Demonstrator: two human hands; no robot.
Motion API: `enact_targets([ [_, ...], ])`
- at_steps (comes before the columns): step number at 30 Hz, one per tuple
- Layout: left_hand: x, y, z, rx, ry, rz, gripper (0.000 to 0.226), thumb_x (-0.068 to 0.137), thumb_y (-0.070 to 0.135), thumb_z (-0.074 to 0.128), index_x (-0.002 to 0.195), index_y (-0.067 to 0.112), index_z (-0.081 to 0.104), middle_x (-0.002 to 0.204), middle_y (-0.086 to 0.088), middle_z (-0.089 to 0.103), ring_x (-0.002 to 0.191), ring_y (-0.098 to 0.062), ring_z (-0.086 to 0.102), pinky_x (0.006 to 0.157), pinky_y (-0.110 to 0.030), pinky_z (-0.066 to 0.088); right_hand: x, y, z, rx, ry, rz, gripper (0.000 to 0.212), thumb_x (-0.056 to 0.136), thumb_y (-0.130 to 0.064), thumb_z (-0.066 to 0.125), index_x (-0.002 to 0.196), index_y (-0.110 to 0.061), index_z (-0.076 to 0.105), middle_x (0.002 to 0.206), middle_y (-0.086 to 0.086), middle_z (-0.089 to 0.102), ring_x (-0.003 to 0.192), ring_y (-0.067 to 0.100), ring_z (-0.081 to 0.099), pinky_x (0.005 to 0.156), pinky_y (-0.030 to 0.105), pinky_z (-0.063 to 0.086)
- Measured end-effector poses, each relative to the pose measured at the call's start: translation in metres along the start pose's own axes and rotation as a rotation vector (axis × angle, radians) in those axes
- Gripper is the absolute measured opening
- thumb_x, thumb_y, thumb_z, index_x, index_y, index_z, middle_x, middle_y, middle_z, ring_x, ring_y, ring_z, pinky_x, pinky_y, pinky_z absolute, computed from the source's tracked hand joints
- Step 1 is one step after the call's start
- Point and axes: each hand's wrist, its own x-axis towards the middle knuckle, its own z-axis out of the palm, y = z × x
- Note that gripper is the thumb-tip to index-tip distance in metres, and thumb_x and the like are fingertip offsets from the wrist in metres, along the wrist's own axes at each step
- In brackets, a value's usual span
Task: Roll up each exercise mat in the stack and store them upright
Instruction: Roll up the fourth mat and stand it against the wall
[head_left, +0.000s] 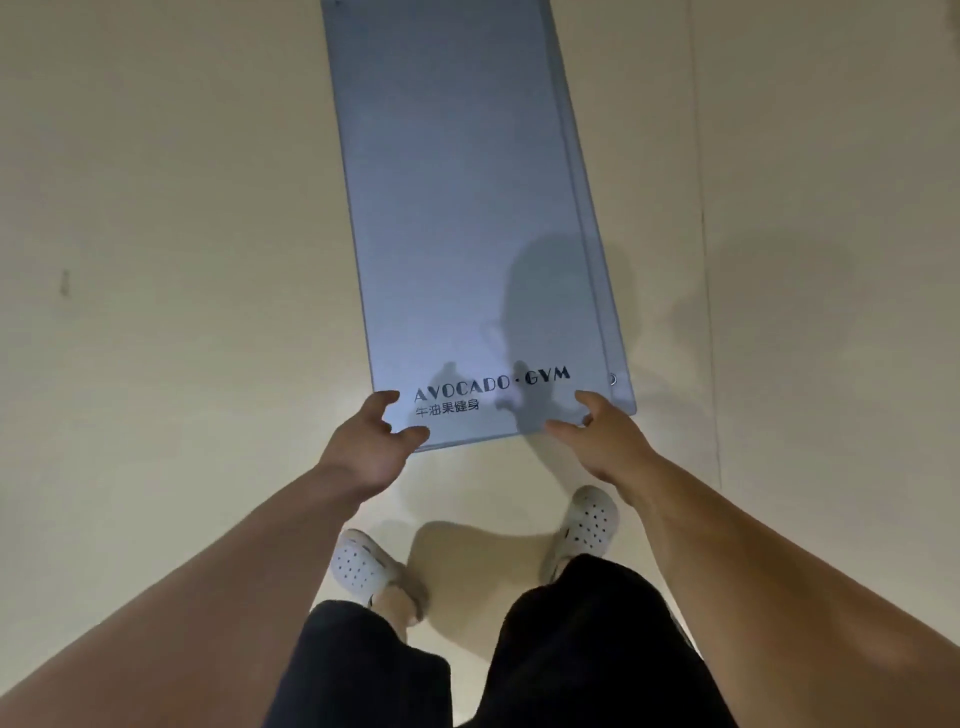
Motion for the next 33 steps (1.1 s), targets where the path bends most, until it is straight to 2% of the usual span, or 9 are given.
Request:
enact_targets([
  [4,0.055,-0.039,0.045,-0.011,-0.021,-0.027,0.066,0.092,0.044,0.063,0.150,0.036,0.035,0.125,-0.005,0.064,0.104,-0.024,0.061,0.083,-0.032,0.045,0.059,0.031,0.036,-0.050,-0.023,-0.002,0.079,0.097,-0.048,0.066,0.162,-0.024,0.029,0.156,0.009,0.045,0.133,0.029,0.053,0.090,0.032,0.041],
  [7,0.125,-0.071,0.072,0.004,-0.012,-0.027,0.063,0.092,0.043,0.062,0.149,0.034,0.036,0.116,-0.004,0.067,0.096,-0.020,0.062,0.074,-0.030,0.044,0.123,0.056,0.067,-0.072,-0.015,-0.004,0.078,0.097,-0.048,0.066,0.163,-0.025,0.029,0.161,0.008,0.040,0.129,0.027,0.054,0.089,0.032,0.043],
  [11,0.217,-0.112,0.108,-0.012,0.005,-0.026,0.060,0.092,0.043,0.062,0.146,0.033,0.039,0.096,-0.002,0.067,0.085,-0.021,0.063,0.071,-0.030,0.047,0.217,0.081,0.113,-0.100,-0.017,-0.033,0.077,0.097,-0.044,0.069,0.161,-0.022,0.032,0.163,0.010,0.039,0.140,0.031,0.048,0.111,0.042,0.044],
  [14,0.277,-0.136,0.137,0.016,0.023,-0.007,0.066,0.093,0.047,0.063,0.150,0.030,0.036,0.111,0.000,0.063,0.092,-0.024,0.063,0.075,-0.032,0.047,0.284,0.101,0.147,-0.125,-0.025,-0.067,0.082,0.095,-0.047,0.070,0.161,-0.021,0.030,0.163,0.010,0.039,0.142,0.030,0.047,0.117,0.045,0.040],
  [17,0.333,-0.153,0.165,0.049,0.002,0.034,0.068,0.093,0.041,0.063,0.152,0.029,0.034,0.105,0.000,0.065,0.086,-0.021,0.062,0.072,-0.031,0.047,0.342,0.119,0.174,-0.201,-0.047,-0.088,0.085,0.095,-0.046,0.071,0.163,-0.020,0.026,0.165,0.010,0.035,0.142,0.029,0.046,0.114,0.039,0.041],
  [22,0.405,-0.171,0.195,0.142,0.016,0.147,0.069,0.096,0.039,0.060,0.156,0.020,0.031,0.137,-0.010,0.059,0.121,-0.030,0.056,0.095,-0.032,0.045,0.416,0.136,0.202,-0.345,-0.004,-0.177,0.090,0.094,-0.047,0.072,0.164,-0.014,0.025,0.166,0.015,0.031,0.145,0.032,0.042,0.113,0.036,0.037],
  [27,0.435,-0.190,0.208,0.351,0.069,0.203,0.067,0.093,0.044,0.061,0.151,0.021,0.037,0.150,-0.012,0.040,0.131,-0.035,0.047,0.105,-0.042,0.044,0.436,0.155,0.214,-0.523,0.048,-0.221,0.089,0.094,-0.050,0.070,0.164,-0.015,0.025,0.163,0.020,0.028,0.144,0.035,0.041,0.118,0.042,0.037],
  [31,0.431,-0.216,0.216,0.512,0.130,0.204,0.067,0.084,0.043,0.067,0.145,0.032,0.043,0.158,-0.003,0.026,0.137,-0.035,0.035,0.103,-0.047,0.044,0.435,0.172,0.218,-0.685,0.087,-0.234,0.094,0.087,-0.050,0.076,0.163,-0.024,0.027,0.165,0.009,0.025,0.146,0.033,0.034,0.115,0.049,0.041],
  [33,0.430,-0.229,0.221,0.580,0.133,0.228,0.075,0.079,0.043,0.071,0.146,0.035,0.039,0.162,0.000,0.016,0.139,-0.032,0.028,0.101,-0.048,0.043,0.435,0.179,0.221,-0.846,0.107,-0.244,0.105,0.080,-0.054,0.081,0.164,-0.030,0.022,0.166,0.004,0.016,0.150,0.031,0.024,0.113,0.052,0.042],
])
